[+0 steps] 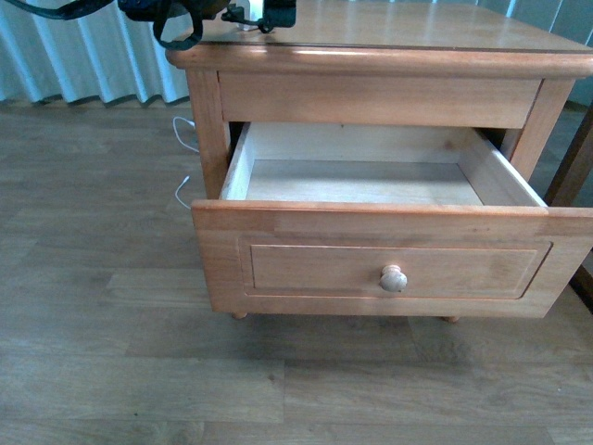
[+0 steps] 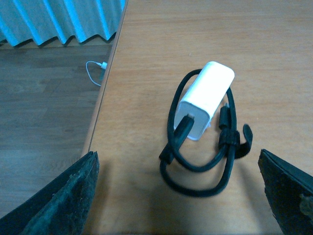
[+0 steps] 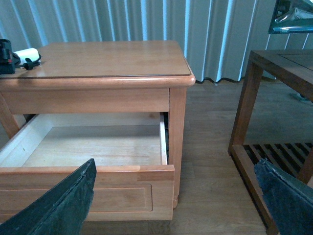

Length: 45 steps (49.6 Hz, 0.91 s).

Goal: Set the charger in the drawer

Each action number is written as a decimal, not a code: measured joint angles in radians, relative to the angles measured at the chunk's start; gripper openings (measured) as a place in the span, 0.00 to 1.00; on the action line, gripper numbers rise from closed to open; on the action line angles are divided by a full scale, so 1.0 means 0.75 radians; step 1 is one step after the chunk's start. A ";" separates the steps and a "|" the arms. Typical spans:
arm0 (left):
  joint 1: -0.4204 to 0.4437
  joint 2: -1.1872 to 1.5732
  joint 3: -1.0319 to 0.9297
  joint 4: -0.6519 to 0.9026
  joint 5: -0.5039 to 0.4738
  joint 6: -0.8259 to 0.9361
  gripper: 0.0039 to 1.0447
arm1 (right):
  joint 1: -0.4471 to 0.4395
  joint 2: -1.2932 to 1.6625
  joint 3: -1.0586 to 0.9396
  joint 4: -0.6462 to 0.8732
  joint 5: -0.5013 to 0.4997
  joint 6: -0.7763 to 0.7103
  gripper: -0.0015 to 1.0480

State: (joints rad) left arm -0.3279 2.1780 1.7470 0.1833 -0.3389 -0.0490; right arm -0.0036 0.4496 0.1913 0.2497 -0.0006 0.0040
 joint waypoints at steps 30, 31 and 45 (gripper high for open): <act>-0.027 0.377 0.587 -0.229 -0.086 -0.018 0.95 | 0.000 0.000 0.000 0.000 0.000 0.000 0.92; -0.026 0.378 0.588 -0.230 -0.087 -0.018 0.95 | 0.000 0.000 0.000 0.000 0.000 0.000 0.92; -0.026 0.385 0.590 -0.233 -0.110 -0.039 0.67 | 0.000 0.000 0.000 0.000 0.000 0.000 0.92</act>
State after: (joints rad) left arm -0.3473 2.4668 2.1891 0.0082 -0.4217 -0.0780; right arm -0.0036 0.4496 0.1913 0.2497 -0.0006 0.0040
